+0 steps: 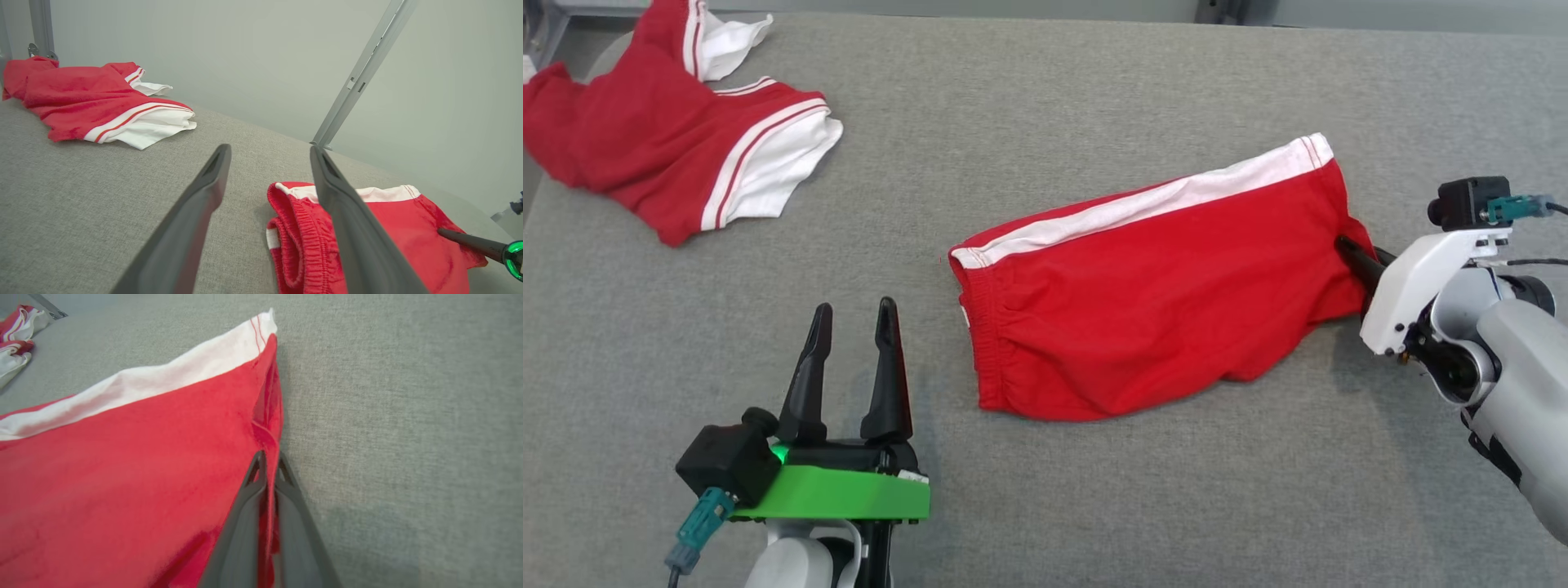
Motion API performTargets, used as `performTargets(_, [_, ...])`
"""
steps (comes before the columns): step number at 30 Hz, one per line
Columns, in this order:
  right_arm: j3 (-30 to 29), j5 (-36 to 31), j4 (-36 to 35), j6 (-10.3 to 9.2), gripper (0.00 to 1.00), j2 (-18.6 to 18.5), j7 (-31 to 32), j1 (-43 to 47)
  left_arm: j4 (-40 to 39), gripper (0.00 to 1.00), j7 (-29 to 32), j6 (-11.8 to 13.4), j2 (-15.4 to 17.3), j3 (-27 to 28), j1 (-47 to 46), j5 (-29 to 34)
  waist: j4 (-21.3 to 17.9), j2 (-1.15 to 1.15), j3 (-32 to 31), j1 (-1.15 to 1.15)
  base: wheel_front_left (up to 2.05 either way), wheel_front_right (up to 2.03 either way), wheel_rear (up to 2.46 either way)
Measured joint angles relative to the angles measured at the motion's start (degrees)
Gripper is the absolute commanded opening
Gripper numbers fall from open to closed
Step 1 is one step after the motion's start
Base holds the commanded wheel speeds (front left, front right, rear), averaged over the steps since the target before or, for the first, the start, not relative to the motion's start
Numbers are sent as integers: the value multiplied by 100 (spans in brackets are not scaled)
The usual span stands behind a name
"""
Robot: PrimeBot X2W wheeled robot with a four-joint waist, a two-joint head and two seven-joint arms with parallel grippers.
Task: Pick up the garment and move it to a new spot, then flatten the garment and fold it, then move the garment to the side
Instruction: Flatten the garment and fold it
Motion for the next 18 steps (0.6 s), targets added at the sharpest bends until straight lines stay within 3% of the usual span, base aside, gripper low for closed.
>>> performTargets(9, [-364,281,-314,-1,0,-26,-719,738,153,100,0,-132,0,30,63,247,-663,0,-125,0,0,0,0])
performTargets(18, [-614,553,-523,-1,0,107,-917,1060,326,100,0,-233,0,19,65,341,-1065,0,-274,0,0,0,0])
